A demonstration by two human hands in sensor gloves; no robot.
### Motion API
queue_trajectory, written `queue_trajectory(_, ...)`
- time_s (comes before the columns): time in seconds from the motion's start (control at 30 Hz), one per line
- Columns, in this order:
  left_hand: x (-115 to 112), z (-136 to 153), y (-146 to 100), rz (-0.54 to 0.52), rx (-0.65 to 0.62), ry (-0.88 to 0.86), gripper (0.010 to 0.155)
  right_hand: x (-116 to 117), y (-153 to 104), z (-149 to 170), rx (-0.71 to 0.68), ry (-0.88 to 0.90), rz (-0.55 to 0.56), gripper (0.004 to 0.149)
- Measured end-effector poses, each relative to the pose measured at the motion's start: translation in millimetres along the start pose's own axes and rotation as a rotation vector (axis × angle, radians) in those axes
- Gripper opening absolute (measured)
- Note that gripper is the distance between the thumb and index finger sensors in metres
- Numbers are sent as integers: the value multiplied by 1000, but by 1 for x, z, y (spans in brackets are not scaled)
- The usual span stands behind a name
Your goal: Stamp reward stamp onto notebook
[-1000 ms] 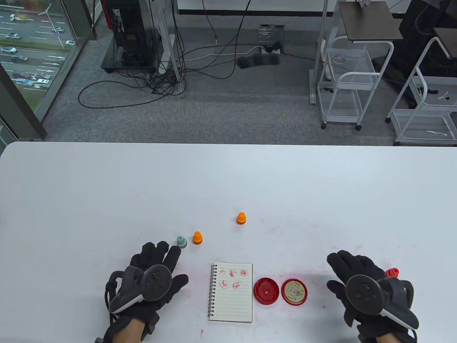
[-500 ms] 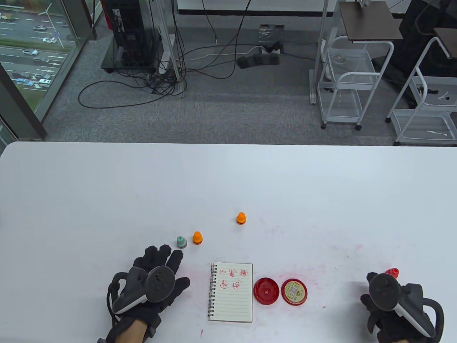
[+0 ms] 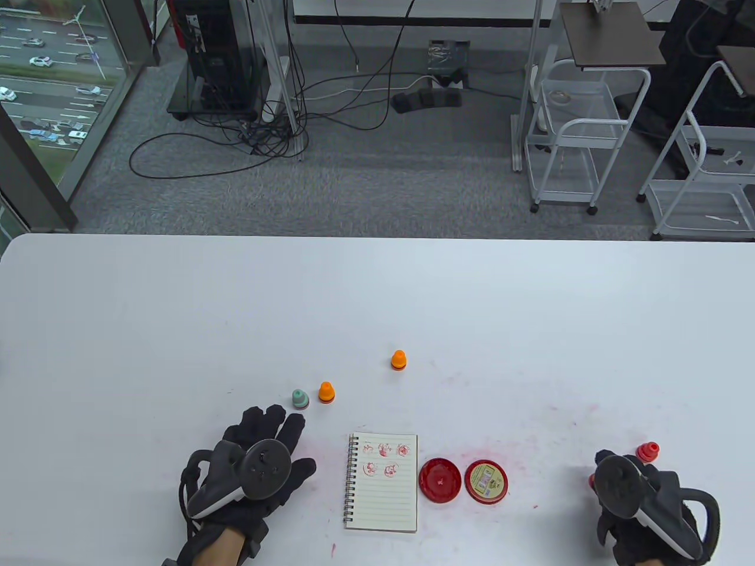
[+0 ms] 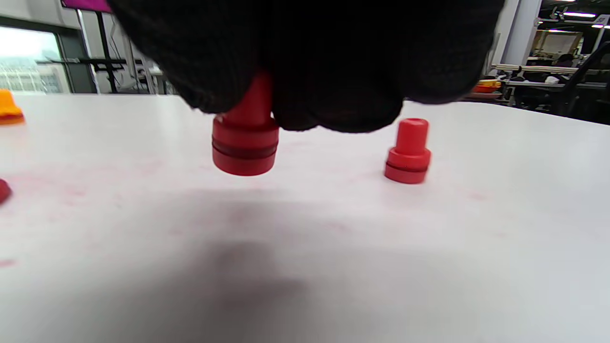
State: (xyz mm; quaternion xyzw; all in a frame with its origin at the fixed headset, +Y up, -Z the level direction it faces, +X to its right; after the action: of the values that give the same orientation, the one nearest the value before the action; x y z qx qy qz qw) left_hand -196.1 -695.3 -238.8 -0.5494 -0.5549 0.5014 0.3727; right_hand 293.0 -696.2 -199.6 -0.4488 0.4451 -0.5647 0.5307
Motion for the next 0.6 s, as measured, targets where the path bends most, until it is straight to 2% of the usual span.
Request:
queue_trajectory(0.13, 2, -4, 2, -22, -24, -39, 80, -14, -5, -23, -117, 108, 37, 48)
queue_trajectory(0.33, 11, -11, 0, -145, -91, -218, 80, -36, -8, -77, -294, 236, 108, 47)
queue_trajectory(0.43, 11, -18, -2, -158, -110, -303, 79, -41, -5, -102, -364, 371, 93, 47)
queue_trajectory(0.6, 12, -37, -2, -200, -124, -281, 79, -37, 4, -132, -451, 493, 105, 47)
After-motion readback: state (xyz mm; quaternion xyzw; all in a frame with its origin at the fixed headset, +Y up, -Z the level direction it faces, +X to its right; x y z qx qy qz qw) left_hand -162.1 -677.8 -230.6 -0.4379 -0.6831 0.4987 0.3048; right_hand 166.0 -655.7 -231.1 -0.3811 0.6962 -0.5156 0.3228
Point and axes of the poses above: the tracker on the back of each hand, its own z axis roughly to the little-finger side, its own y axis roughly from the wrist to the fingertips, x = y × z, the point moved 1 cm from there along y, roughly from the wrist to the fingertips, and after that the axes turned 6 degrees about x, right-handed, at the moved point
